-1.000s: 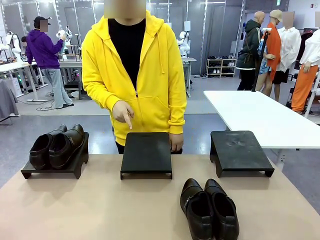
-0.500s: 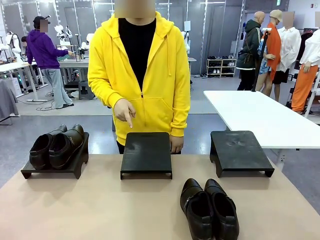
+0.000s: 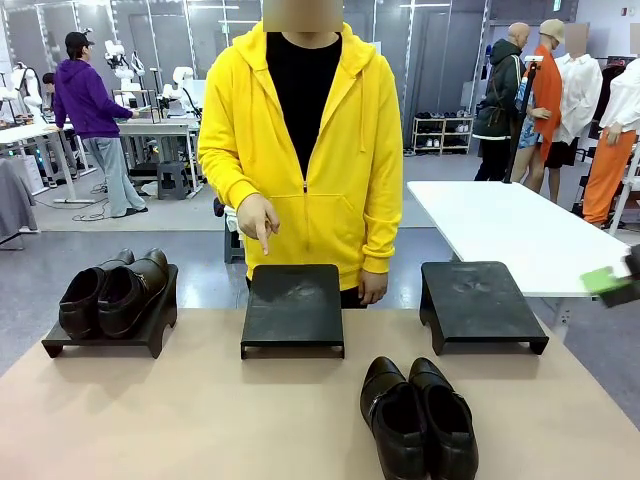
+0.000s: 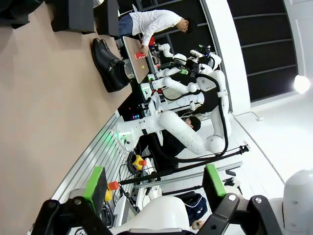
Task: Place the shoes on the stand as instructed by the person.
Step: Pick up another pair of Shoes and place it on the Shoes Stand indicated by the person.
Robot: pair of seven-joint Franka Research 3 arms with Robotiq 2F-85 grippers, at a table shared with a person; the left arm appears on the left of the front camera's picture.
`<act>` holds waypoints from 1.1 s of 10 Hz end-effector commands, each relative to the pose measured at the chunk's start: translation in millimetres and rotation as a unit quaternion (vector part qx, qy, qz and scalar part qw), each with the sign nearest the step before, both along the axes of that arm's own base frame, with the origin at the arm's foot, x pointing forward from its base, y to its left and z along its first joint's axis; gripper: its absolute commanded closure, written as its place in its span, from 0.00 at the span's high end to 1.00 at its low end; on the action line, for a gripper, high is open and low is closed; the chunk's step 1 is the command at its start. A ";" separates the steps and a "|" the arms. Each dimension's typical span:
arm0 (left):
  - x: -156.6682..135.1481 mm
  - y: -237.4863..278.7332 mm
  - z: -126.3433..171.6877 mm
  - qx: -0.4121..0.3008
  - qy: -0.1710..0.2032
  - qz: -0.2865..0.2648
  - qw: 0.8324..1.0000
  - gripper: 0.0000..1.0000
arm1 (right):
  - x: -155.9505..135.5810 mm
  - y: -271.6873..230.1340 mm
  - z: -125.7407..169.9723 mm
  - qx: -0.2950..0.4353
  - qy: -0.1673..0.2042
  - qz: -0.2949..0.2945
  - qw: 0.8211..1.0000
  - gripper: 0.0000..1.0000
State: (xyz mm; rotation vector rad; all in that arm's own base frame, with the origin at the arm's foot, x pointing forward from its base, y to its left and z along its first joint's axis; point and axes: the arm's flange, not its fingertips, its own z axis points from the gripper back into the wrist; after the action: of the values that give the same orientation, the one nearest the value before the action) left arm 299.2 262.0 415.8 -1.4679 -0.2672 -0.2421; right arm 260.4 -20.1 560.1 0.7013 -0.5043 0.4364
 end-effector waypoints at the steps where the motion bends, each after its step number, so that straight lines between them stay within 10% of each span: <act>1: -4.3 0.2 2.0 0.003 0.006 -0.003 1.000 1.00 | 8.8 58.3 -6.2 -0.081 0.015 0.012 0.997 1.00; 11: -4.3 0.2 2.0 0.003 0.006 -0.003 1.000 1.00 | 47.6 172.5 -96.0 -0.233 0.080 -0.075 0.966 1.00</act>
State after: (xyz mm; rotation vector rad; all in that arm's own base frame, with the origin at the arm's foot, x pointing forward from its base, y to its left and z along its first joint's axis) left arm 298.7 262.1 415.9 -1.4679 -0.2682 -0.2414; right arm 303.5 155.1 481.4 0.2225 -0.2827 0.3612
